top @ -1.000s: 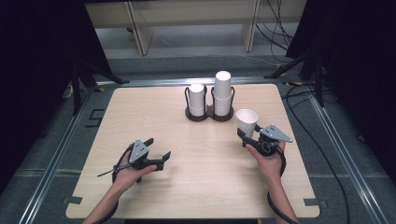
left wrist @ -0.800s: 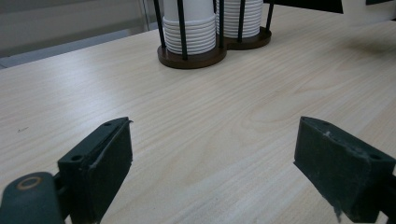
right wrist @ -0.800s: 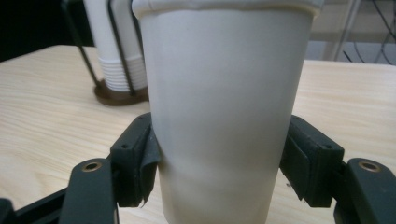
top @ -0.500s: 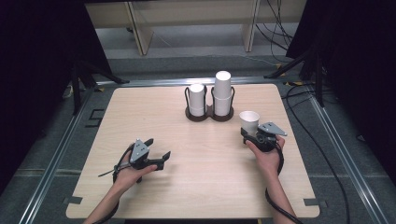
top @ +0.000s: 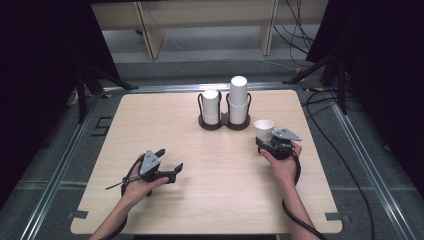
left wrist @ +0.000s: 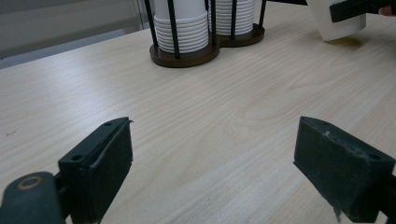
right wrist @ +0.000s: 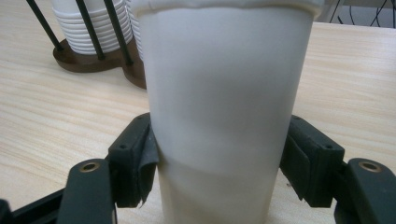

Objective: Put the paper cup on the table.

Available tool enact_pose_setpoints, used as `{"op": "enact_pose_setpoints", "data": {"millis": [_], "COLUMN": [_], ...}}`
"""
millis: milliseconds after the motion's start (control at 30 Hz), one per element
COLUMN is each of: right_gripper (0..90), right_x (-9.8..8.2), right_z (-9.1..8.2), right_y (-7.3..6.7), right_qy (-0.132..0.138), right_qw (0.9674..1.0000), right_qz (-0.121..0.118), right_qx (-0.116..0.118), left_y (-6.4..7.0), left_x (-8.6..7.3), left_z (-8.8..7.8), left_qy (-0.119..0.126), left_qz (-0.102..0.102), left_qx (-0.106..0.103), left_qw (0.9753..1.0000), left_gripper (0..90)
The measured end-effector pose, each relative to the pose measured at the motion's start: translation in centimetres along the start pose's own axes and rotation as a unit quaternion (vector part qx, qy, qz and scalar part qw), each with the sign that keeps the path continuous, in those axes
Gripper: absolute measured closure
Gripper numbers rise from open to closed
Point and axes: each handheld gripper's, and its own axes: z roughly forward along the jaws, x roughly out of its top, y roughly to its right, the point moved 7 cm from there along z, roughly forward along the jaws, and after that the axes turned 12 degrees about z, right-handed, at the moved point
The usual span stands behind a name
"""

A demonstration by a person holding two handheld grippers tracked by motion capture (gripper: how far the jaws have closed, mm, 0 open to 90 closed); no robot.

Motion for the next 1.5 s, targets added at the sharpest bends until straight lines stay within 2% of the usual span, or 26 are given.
{"op": "enact_pose_setpoints", "data": {"millis": [133, 167, 200, 433, 500, 567, 600, 633, 667, 700, 733, 767, 800, 833, 1000, 1100, 1133, 1167, 1200, 1300, 1333, 1367, 1400, 1433, 1467, 1500], "right_gripper": [32.9, 32.7, 32.5, 31.2, 31.2, 31.1, 30.9, 30.9, 30.8, 30.8, 30.5, 29.6, 27.9, 25.7, 16.9, 15.5, 15.4, 15.3, 15.3, 15.2, 15.2, 15.3, 15.2, 15.2, 15.2, 15.2], "right_x": [0.1, 0.0, 0.0, -0.1, -0.2, -0.2, -0.2, -0.4, -0.4, -0.7, -0.7, -0.7, -1.0, -1.0, -0.9, -1.0, -1.3, -1.3, -1.3, -2.0, -1.9, -2.1, -2.3, -2.6, -2.6, -3.0], "right_z": [0.0, 0.1, 0.0, -0.3, -0.3, -0.5, -0.5, -0.6, -0.7, -0.8, -0.9, -1.0, -1.2, -1.0, -1.2, -1.5, -1.8, -1.8, -2.0, -2.7, -2.5, -2.8, -3.1, -3.5, -3.7, -4.1], "right_y": [0.1, 0.0, 0.1, -0.1, -0.2, -0.1, 0.1, 0.0, 0.0, -0.1, 0.0, 0.2, -0.1, 0.1, 0.2, 0.1, -0.1, -0.1, 0.0, -0.1, 0.3, 0.5, 0.2, 0.1, 0.3, 0.0], "right_qy": [0.004, 0.006, -0.003, -0.013, -0.016, -0.016, -0.018, -0.02, -0.02, -0.025, -0.032, -0.026, -0.038, -0.038, -0.037, -0.04, -0.055, -0.049, -0.049, -0.064, -0.052, -0.056, -0.059, -0.069, -0.064, -0.066], "right_qw": [0.9998, 0.9999, 0.9999, 0.9999, 0.9998, 0.9998, 0.9995, 0.9997, 0.9996, 0.9996, 0.9994, 0.9994, 0.9992, 0.9992, 0.9992, 0.9989, 0.9985, 0.9987, 0.9986, 0.9978, 0.9982, 0.9979, 0.998, 0.9976, 0.9976, 0.9978], "right_qz": [-0.014, -0.005, -0.006, -0.006, 0.004, -0.003, -0.023, -0.008, -0.017, -0.005, -0.016, -0.02, -0.002, -0.014, -0.015, -0.024, -0.007, -0.013, -0.018, -0.003, -0.027, -0.028, -0.017, -0.009, -0.027, -0.002], "right_qx": [-0.01, -0.01, -0.01, -0.009, -0.009, -0.007, -0.01, -0.01, -0.006, -0.009, -0.001, -0.009, -0.008, -0.001, -0.002, -0.004, -0.007, 0.002, -0.002, -0.014, -0.009, -0.02, -0.011, -0.006, -0.004, -0.008], "left_y": [0.0, 0.0, 0.0, 0.1, 0.1, 0.1, 0.0, 0.0, -0.1, -0.1, -0.1, -0.2, -0.2, -0.2, 0.0, 0.1, 0.1, 0.1, 0.0, -0.1, -0.2, -0.2, -0.2, -0.3, -0.4, -0.4], "left_x": [0.0, 0.0, 0.0, 0.0, 0.0, 0.0, 0.0, 0.1, 0.1, 0.1, 0.2, 0.2, 0.2, 0.1, 0.2, 0.2, 0.2, 0.2, 0.2, 0.4, 0.4, 0.3, 0.2, 0.3, 0.2, 0.2], "left_z": [0.0, 0.0, -0.1, -0.2, -0.2, -0.2, -0.2, -0.1, -0.2, -0.2, -0.1, -0.1, -0.1, -0.2, -0.2, -0.1, -0.1, -0.1, -0.3, -0.3, -0.4, -0.5, -0.6, -0.6, -0.7, -0.9], "left_qy": [0.0, 0.0, -0.003, -0.007, -0.007, -0.007, -0.006, 0.002, -0.005, -0.005, 0.001, 0.002, 0.001, 0.001, 0.005, 0.008, 0.008, 0.011, 0.002, 0.014, 0.015, 0.012, 0.005, 0.014, 0.012, 0.007], "left_qz": [0.0, 0.0, -0.002, -0.001, -0.001, -0.001, -0.001, -0.001, -0.001, -0.002, -0.001, 0.001, 0.001, 0.001, 0.001, 0.0, 0.002, 0.0, 0.0, 0.0, 0.0, -0.003, -0.001, 0.0, 0.005, 0.003], "left_qx": [0.0, 0.0, 0.001, 0.001, 0.001, 0.0, 0.0, -0.002, 0.001, 0.001, 0.0, 0.0, 0.0, 0.0, -0.002, -0.005, -0.004, -0.003, 0.0, 0.0, 0.003, 0.004, 0.002, 0.002, 0.003, 0.006], "left_qw": [1.0, 1.0, 1.0, 1.0, 1.0, 1.0, 1.0, 1.0, 1.0, 1.0, 1.0, 1.0, 1.0, 1.0, 1.0, 1.0, 1.0, 0.9999, 1.0, 0.9999, 0.9999, 0.9999, 1.0, 0.9999, 0.9999, 1.0], "left_gripper": [11.2, 11.2, 11.2, 11.2, 11.2, 11.2, 11.2, 11.3, 11.3, 11.3, 11.3, 11.3, 11.3, 11.3, 11.2, 10.7, 10.6, 10.5, 10.5, 10.5, 10.5, 10.5, 10.5, 10.5, 10.5, 10.4]}}
